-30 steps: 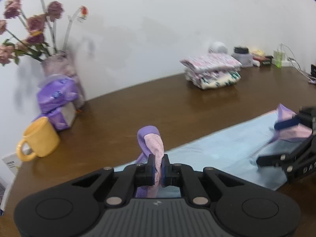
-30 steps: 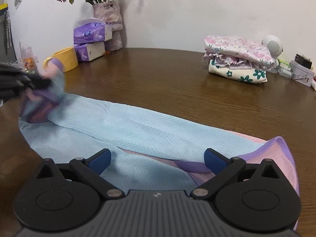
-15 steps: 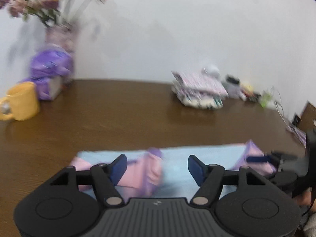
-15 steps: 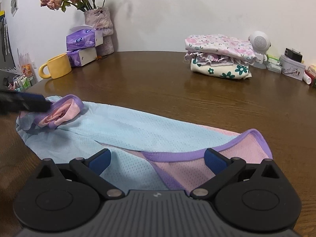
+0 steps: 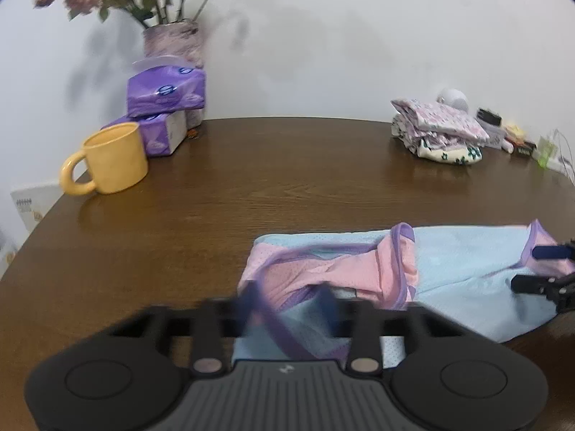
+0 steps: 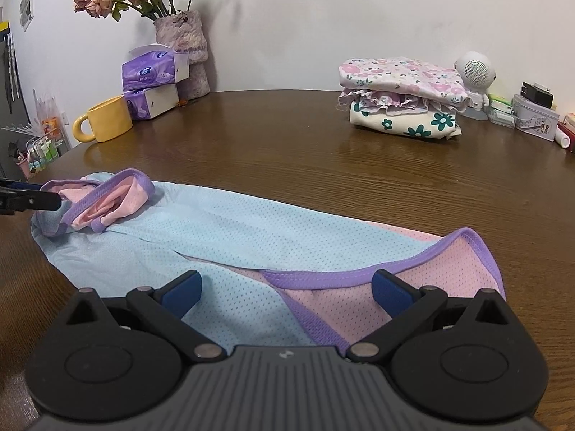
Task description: Fold clothes
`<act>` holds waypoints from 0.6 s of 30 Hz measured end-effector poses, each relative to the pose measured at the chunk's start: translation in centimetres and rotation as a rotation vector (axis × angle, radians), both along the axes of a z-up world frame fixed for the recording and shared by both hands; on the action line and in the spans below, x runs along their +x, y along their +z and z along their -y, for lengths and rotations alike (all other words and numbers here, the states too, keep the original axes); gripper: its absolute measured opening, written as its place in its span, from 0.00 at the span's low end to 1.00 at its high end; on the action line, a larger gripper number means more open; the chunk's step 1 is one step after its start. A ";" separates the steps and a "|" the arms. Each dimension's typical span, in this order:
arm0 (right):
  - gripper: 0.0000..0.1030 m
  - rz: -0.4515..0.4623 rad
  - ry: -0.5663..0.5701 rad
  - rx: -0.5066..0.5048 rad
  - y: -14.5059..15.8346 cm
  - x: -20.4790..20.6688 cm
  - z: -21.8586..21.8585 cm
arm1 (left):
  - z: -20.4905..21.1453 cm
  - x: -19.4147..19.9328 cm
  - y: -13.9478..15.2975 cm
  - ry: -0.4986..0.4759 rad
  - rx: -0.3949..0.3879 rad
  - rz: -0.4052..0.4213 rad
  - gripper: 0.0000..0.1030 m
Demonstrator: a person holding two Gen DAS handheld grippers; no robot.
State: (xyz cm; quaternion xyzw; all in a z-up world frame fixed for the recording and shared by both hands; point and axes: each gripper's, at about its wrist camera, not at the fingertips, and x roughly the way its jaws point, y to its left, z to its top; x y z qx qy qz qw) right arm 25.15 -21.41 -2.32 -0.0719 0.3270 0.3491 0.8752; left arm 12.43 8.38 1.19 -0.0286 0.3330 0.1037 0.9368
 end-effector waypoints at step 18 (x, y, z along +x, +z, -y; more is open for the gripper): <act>0.99 0.004 0.004 -0.003 0.1 -0.2 -0.1 | 2.6 -0.4 0.2 -0.136 -0.014 0.000 0.39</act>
